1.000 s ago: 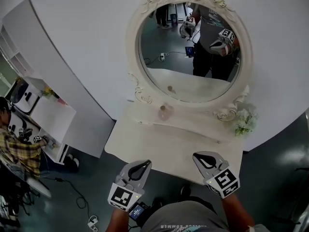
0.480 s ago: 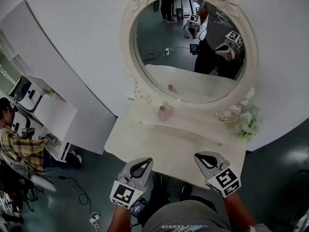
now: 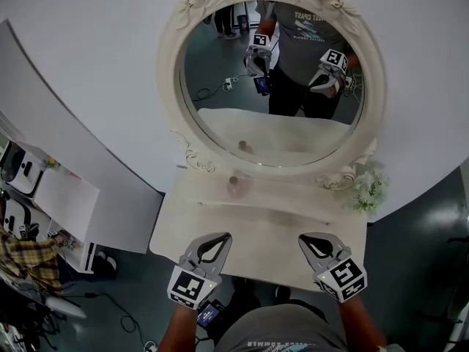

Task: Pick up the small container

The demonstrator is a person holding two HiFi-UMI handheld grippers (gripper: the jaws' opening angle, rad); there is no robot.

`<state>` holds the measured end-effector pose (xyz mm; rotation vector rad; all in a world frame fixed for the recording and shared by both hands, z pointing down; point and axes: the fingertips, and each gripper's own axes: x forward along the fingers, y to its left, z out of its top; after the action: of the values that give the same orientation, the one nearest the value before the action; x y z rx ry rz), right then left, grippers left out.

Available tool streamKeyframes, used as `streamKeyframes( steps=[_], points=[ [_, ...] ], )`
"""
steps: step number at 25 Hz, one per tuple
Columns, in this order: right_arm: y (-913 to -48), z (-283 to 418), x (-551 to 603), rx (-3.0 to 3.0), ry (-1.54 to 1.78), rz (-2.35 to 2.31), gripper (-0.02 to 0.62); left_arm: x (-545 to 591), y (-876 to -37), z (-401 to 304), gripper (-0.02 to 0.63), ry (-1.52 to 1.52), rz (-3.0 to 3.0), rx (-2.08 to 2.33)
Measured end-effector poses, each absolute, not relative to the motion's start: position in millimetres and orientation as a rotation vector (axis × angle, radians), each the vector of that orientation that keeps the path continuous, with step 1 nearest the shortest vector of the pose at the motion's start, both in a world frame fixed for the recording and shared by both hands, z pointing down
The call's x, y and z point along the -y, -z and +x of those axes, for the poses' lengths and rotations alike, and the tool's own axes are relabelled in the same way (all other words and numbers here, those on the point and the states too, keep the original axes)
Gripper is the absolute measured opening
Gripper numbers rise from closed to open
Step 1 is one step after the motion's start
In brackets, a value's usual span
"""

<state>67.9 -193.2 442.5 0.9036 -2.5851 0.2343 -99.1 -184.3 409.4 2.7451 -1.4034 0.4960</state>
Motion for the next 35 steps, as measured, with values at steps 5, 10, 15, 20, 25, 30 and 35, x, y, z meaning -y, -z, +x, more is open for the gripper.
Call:
streamKeyframes(
  steps=[5, 10, 15, 20, 25, 30, 35],
  points=[
    [-450, 56, 208, 2.557, -0.278, 0.945, 0.002, 218, -420, -114, 0.003, -0.508, 2.760, 1.354],
    [-461, 51, 216, 2.521, -0.325, 0.968, 0.002, 243, -440, -125, 0.003, -0.515, 2.728, 1.313],
    [-477, 47, 228, 2.478, -0.369, 0.972, 0.002, 267, -459, -133, 0.003, -0.509, 2.701, 1.293],
    [-492, 35, 229, 2.456, -0.415, 0.956, 0.002, 279, -476, -141, 0.003, -0.517, 2.680, 1.279],
    [-502, 24, 230, 2.442, -0.432, 0.935, 0.002, 288, -491, -146, 0.003, -0.526, 2.670, 1.264],
    [-513, 21, 231, 2.423, -0.454, 0.919, 0.002, 298, -507, -151, 0.003, -0.537, 2.648, 1.264],
    [-528, 20, 232, 2.401, -0.485, 0.902, 0.002, 308, -527, -153, 0.003, -0.557, 2.623, 1.259]
  ],
)
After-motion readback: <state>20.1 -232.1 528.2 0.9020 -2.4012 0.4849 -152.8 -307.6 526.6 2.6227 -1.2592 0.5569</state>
